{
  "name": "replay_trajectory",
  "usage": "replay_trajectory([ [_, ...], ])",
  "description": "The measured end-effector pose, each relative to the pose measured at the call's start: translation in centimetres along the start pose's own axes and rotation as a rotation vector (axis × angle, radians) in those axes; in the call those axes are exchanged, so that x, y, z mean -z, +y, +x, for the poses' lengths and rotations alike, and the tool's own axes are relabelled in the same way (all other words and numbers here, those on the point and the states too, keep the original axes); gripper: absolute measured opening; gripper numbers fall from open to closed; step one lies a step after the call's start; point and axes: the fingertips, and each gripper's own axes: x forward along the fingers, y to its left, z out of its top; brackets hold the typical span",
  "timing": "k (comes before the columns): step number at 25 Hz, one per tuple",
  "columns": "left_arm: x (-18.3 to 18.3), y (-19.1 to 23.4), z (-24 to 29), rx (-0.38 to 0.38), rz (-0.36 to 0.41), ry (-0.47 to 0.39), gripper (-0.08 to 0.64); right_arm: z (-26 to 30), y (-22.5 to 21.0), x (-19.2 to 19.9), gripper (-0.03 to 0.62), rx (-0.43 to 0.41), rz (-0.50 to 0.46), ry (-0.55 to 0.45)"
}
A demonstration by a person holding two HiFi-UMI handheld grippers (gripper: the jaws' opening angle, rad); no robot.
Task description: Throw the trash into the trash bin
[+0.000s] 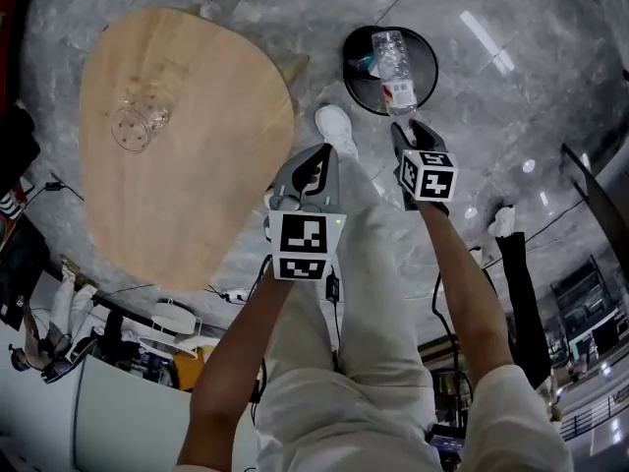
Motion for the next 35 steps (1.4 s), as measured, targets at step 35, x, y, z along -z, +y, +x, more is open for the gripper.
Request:
replay_trajectory([
  [35,-5.0,1.7,-7.3,-0.053,-0.017,-0.128,0.000,-7.2,7.0,-11.9,0.026,-0.007,-0.122,-0.180],
])
